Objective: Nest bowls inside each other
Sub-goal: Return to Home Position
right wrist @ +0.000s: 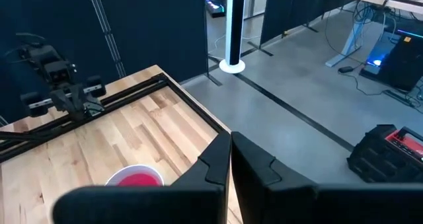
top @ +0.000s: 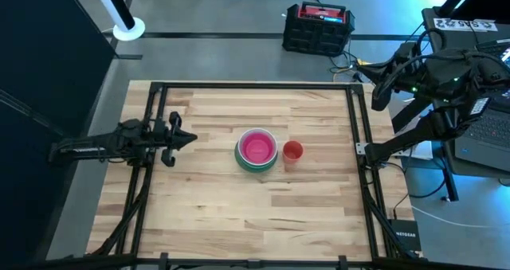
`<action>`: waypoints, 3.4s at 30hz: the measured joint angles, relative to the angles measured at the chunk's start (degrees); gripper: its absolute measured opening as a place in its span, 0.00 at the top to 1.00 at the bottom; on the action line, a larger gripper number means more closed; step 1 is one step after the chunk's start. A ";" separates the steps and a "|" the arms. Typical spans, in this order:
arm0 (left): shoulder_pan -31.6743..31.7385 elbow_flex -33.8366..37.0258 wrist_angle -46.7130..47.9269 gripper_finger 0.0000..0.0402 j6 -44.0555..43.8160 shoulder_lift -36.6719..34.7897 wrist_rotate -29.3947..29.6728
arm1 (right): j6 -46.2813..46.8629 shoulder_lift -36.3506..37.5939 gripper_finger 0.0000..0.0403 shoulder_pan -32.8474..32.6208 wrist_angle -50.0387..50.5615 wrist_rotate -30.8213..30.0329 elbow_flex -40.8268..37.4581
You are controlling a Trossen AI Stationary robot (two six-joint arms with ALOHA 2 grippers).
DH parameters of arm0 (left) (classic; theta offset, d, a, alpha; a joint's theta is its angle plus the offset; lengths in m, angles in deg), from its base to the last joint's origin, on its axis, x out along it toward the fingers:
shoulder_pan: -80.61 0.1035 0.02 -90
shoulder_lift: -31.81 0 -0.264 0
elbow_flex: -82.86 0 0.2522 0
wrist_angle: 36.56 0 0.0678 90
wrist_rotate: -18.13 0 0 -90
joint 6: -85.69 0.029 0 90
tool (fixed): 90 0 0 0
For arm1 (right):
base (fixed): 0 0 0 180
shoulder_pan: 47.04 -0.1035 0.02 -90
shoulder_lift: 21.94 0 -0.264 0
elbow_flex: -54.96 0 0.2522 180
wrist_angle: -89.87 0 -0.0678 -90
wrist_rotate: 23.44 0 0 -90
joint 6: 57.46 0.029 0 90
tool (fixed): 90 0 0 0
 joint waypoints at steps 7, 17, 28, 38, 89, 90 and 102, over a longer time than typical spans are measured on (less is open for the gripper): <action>0.00 3.95 -5.74 1.00 -0.59 -1.27 -0.38 | -0.10 0.85 1.00 0.00 -0.02 0.02 0.02; -1.21 5.43 1.19 1.00 1.92 -7.93 -1.38 | 0.82 2.00 1.00 0.00 0.04 1.33 0.02; -5.04 5.43 12.35 1.00 6.33 -12.09 -2.24 | 0.54 2.96 1.00 0.00 0.05 3.60 0.02; -5.49 5.43 13.56 1.00 7.38 -12.09 -1.97 | -2.52 4.27 1.00 0.00 -0.04 7.16 0.02; -6.73 5.45 13.62 1.00 -10.82 -12.11 -2.32 | -15.18 50.71 1.00 0.00 -83.70 40.17 -98.48; -6.73 5.45 13.62 1.00 -10.83 -12.11 -2.32 | -15.15 50.71 1.00 0.00 -85.25 40.17 -99.74; -6.73 5.45 13.60 1.00 -11.03 -12.11 -2.32 | -13.61 51.62 1.00 0.00 -96.62 42.05 -110.98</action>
